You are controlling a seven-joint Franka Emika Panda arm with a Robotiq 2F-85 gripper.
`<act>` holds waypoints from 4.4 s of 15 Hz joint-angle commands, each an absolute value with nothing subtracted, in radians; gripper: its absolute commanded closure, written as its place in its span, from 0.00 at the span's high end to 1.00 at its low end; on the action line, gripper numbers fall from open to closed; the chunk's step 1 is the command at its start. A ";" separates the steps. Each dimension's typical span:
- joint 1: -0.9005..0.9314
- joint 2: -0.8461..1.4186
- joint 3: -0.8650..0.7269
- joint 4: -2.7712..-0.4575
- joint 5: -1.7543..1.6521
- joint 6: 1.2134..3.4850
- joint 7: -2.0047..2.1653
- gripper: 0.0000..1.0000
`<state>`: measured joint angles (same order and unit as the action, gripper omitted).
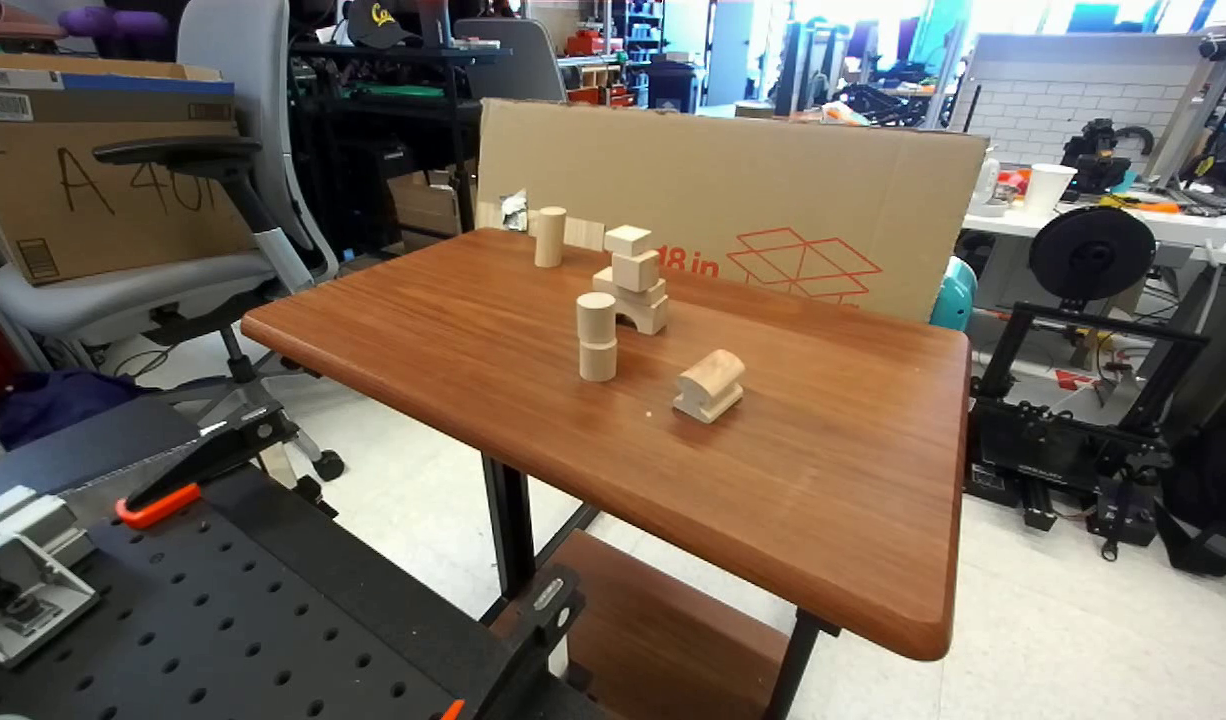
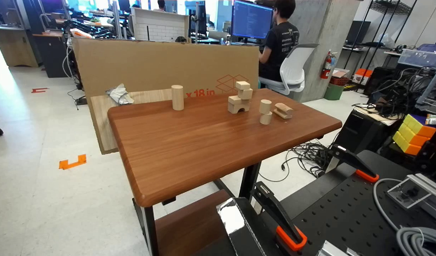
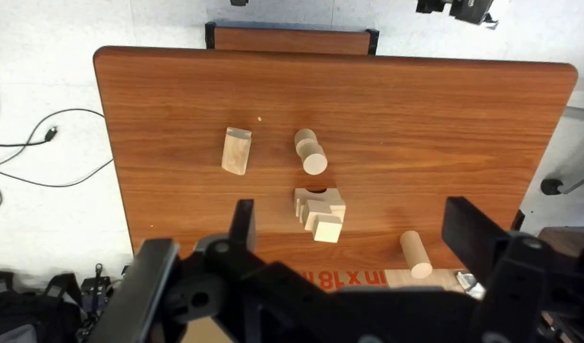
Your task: Put one cylindrical block on the pile of blocks at the center
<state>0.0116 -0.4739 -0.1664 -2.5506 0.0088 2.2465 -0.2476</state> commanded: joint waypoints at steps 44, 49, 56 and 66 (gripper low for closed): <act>0.011 0.364 -0.033 -2.196 -0.084 2.471 -0.086 0.12; 0.005 0.281 -0.021 -2.236 -0.087 2.436 -0.111 0.08; -0.009 0.143 -0.006 -2.157 0.007 2.251 -0.142 0.08; -0.002 0.243 -0.008 -2.045 0.010 2.242 -0.081 0.08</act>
<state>0.0053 0.1999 -0.0184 -2.0979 -0.0056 2.2572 -0.0912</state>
